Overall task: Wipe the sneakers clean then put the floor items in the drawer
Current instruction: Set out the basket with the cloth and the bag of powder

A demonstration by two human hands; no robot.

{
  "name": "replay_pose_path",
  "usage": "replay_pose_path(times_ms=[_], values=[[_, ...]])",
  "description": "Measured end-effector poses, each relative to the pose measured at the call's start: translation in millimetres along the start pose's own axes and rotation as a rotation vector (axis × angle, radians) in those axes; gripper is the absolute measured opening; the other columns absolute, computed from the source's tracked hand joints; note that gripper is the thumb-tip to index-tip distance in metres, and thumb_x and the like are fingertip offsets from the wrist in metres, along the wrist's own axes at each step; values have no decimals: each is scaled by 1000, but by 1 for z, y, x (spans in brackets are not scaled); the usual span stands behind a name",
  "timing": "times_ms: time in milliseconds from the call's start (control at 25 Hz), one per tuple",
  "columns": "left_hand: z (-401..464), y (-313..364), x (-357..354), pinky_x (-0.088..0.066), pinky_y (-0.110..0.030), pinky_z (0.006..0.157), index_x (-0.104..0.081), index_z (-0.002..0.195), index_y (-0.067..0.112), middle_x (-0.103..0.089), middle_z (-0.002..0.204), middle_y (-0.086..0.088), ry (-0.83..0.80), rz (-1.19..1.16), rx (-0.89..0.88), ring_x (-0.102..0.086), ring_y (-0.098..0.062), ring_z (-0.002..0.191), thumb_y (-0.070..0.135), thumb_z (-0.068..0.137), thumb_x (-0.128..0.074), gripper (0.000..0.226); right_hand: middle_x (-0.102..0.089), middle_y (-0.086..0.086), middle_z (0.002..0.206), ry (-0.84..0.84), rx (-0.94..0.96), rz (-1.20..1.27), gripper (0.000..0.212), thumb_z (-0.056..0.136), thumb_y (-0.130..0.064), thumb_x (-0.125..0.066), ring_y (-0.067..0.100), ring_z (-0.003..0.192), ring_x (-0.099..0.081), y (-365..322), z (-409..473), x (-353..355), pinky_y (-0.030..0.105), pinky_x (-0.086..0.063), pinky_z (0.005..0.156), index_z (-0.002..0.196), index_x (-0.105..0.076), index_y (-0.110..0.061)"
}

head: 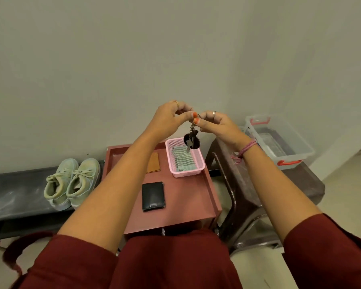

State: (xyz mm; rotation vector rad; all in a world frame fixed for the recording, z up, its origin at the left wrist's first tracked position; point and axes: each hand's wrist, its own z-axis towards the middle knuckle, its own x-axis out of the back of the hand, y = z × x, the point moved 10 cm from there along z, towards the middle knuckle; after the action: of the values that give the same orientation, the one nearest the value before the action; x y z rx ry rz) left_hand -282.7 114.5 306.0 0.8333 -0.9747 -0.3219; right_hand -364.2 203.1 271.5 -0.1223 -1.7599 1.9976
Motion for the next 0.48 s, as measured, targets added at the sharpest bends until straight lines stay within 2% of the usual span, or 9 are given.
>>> replay_pose_path(times_ms=[80,160,280,400,480], values=[[15,10,-20,-44,-8,74,-68,94,23,-67,91,6,-10,-74,-17,-60,0,84,28,91,-63,8,-65,10,104,20,-9,70,10,92,-19,-58,29,114,-59,10,-2,24,41,-44,101,88,-66,-21],[29,16,-38,-47,-11,74,-69,92,22,-66,85,10,6,-146,-25,-61,3,79,26,90,-64,6,-67,9,107,50,-32,159,12,94,-19,-55,29,113,-61,22,-3,47,40,-45,102,89,-66,-19],[52,21,-67,-47,-10,69,-71,90,17,-66,79,8,47,-202,-28,-61,4,71,22,90,-66,7,-70,7,106,96,-71,208,13,96,-21,-52,28,106,-65,38,-4,79,35,-52,92,96,-63,-14],[74,16,-95,-49,-17,75,-73,98,12,-69,87,1,96,-252,11,-62,-6,81,23,89,-67,15,-71,1,100,167,-111,173,13,96,-24,-52,22,101,-68,51,-5,108,27,-55,78,98,-62,-15],[86,9,-115,-47,-11,77,-71,107,13,-70,99,0,119,-264,47,-62,-7,88,24,91,-64,21,-69,1,100,221,-138,150,14,96,-25,-52,19,99,-68,64,-3,129,25,-54,75,100,-62,-16]])
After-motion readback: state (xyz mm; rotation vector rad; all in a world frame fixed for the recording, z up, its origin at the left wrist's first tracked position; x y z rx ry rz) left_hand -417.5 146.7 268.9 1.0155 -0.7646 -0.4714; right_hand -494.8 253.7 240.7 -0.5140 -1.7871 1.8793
